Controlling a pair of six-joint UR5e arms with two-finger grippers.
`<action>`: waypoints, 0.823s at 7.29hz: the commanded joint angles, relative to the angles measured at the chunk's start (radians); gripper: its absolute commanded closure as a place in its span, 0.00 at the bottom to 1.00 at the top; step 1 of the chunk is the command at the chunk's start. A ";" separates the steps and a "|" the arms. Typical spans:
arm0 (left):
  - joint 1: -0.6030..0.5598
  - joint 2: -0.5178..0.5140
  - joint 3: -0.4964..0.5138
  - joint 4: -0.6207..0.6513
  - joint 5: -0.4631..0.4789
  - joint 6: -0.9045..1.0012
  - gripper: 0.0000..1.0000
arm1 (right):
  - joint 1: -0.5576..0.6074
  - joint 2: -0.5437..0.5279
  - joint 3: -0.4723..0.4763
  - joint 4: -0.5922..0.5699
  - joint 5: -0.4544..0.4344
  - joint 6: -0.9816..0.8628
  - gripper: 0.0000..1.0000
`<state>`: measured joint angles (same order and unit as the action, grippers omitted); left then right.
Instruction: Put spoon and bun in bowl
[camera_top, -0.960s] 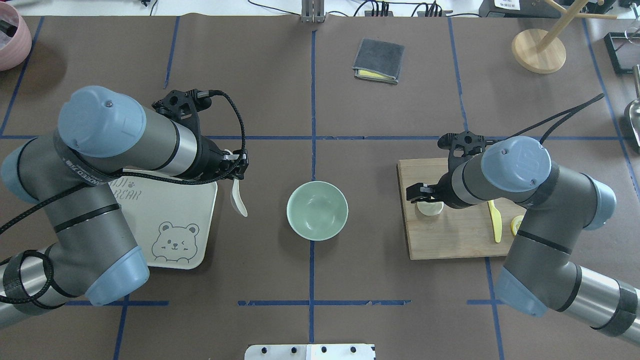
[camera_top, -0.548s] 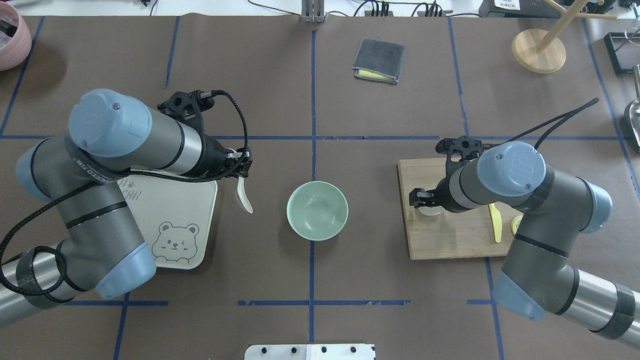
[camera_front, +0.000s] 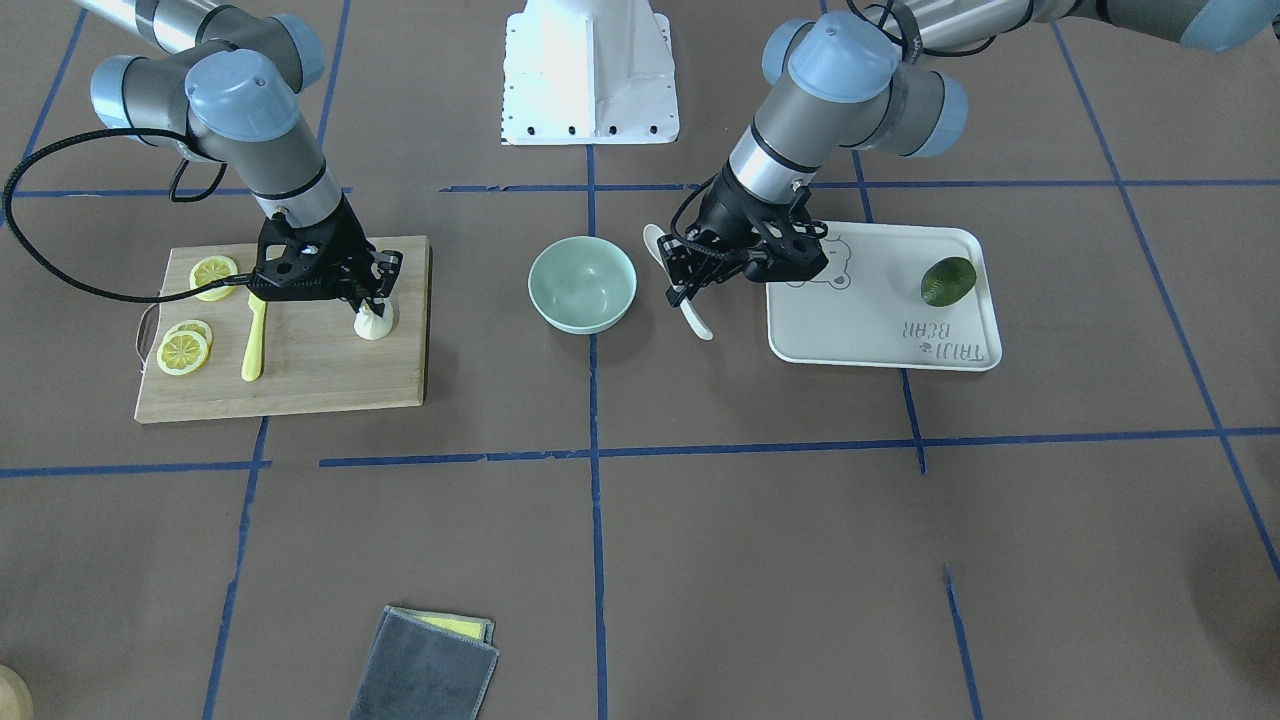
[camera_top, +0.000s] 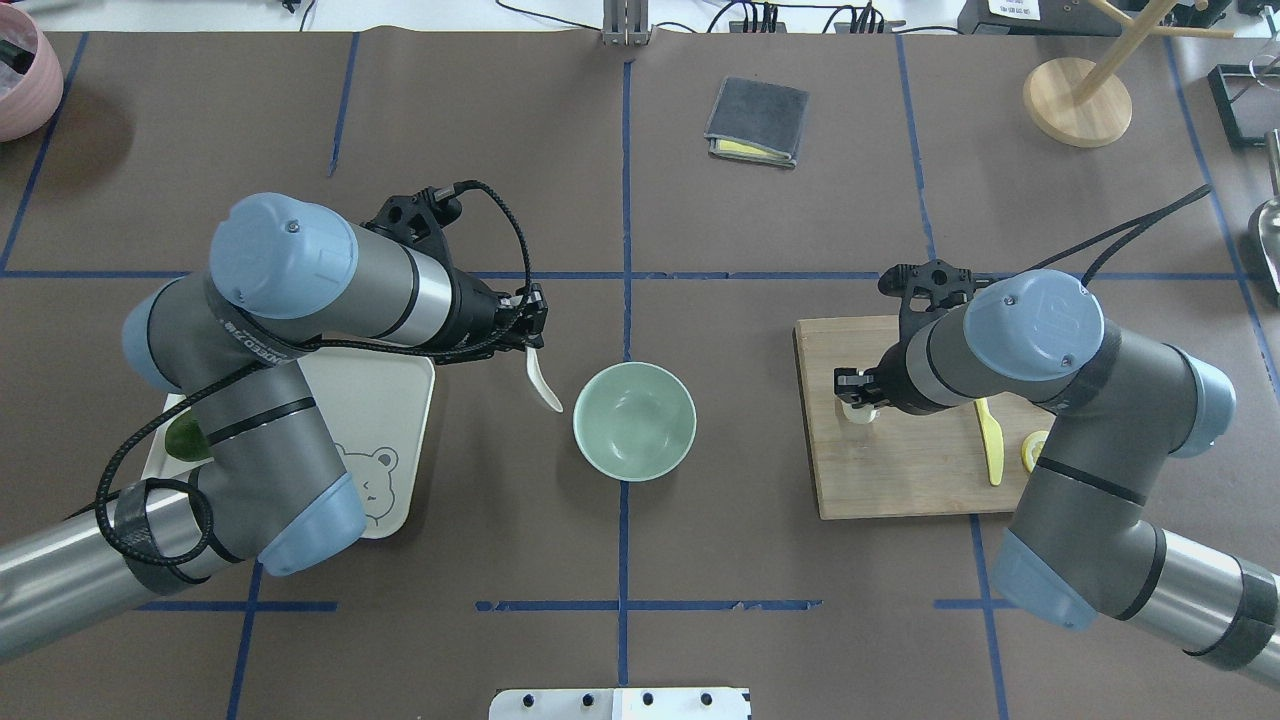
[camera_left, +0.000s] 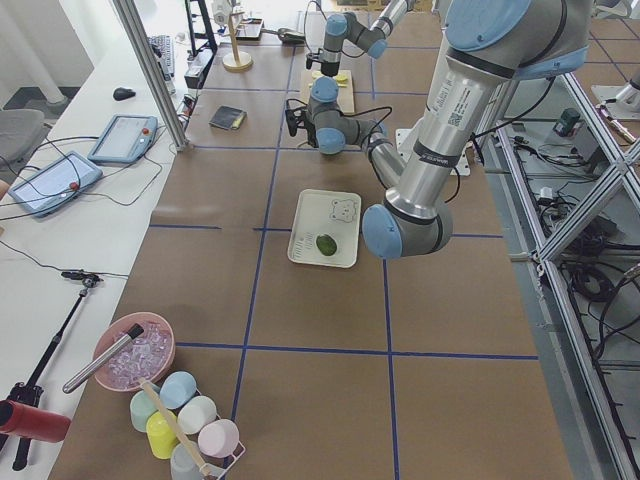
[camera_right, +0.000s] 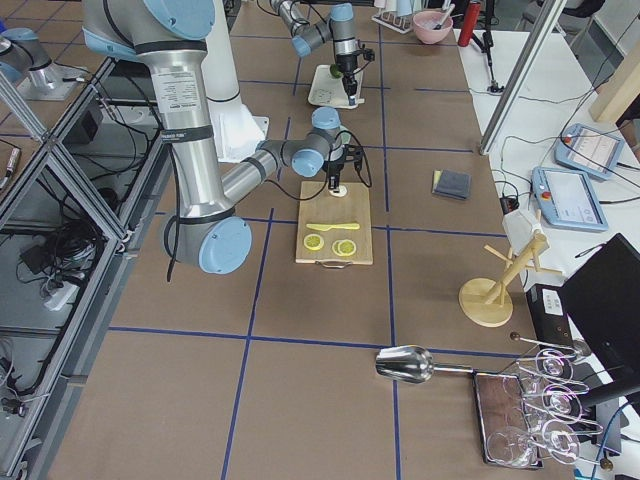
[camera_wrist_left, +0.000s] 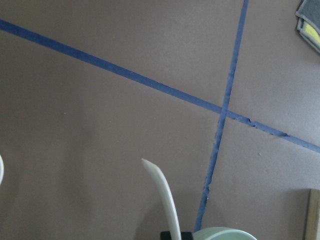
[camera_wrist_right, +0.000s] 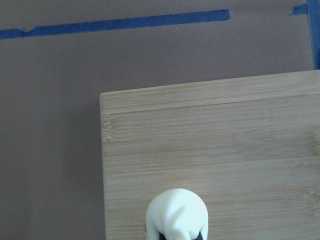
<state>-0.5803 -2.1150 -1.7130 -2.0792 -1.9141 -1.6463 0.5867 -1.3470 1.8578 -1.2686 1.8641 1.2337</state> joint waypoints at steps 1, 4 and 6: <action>0.034 -0.074 0.058 -0.015 0.033 -0.061 1.00 | 0.034 0.005 0.007 0.000 0.016 -0.005 0.92; 0.065 -0.117 0.085 -0.016 0.046 -0.067 1.00 | 0.068 0.023 0.007 0.000 0.049 -0.005 0.92; 0.065 -0.117 0.087 -0.019 0.046 -0.076 0.55 | 0.068 0.032 0.011 0.000 0.049 -0.003 0.92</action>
<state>-0.5162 -2.2298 -1.6281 -2.0967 -1.8681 -1.7190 0.6537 -1.3220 1.8670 -1.2686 1.9121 1.2297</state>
